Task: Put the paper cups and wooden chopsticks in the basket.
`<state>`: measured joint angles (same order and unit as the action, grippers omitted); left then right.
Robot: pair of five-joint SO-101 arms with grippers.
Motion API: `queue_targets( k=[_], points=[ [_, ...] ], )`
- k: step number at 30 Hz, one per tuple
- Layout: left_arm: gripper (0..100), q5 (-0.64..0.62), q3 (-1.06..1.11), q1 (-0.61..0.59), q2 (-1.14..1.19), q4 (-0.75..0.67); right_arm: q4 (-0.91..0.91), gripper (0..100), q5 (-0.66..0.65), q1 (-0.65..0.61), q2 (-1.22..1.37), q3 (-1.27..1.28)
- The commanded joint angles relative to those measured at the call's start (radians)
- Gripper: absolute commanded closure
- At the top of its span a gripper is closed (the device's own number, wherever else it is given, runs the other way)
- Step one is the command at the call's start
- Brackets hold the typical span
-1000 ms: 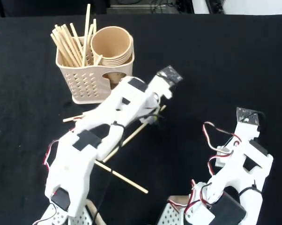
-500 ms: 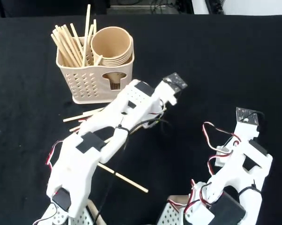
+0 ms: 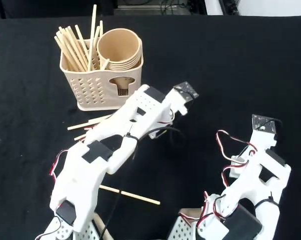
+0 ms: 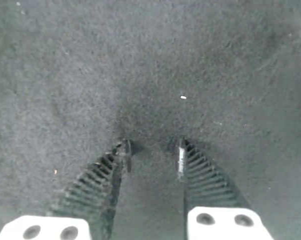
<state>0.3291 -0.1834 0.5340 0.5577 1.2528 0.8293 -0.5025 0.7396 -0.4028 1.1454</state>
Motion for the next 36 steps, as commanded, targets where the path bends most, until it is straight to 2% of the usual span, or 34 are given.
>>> queue_targets(
  k=[1,7,12,16,24,28,31,36],
  points=[
    [97,0.009,-0.005,-0.002,-0.097,0.023,-0.006,84.8,-0.012,-0.029,-0.002,0.008],
    [97,0.009,0.150,-0.024,-0.344,-0.018,-0.008,84.8,-0.012,-0.029,-0.002,0.008],
    [97,0.015,0.358,-0.021,-0.651,-0.127,-0.008,84.8,-0.009,-0.029,-0.002,0.008],
    [97,0.015,0.463,-0.024,-0.930,-0.158,-0.008,84.8,-0.009,-0.029,-0.002,0.008],
    [97,0.009,0.472,-0.119,-1.369,-0.219,-0.008,84.8,-0.009,-0.029,-0.002,0.008],
    [97,0.008,0.364,-0.200,-1.536,-0.241,-0.008,84.8,-0.009,-0.029,-0.002,0.008],
    [97,-0.037,0.286,-0.300,-1.559,-0.354,-0.008,84.8,-0.009,-0.029,-0.002,0.008],
    [97,-0.187,0.332,-0.447,-1.476,-0.743,-0.008,84.8,-0.009,-0.029,-0.002,0.008]
  ],
)
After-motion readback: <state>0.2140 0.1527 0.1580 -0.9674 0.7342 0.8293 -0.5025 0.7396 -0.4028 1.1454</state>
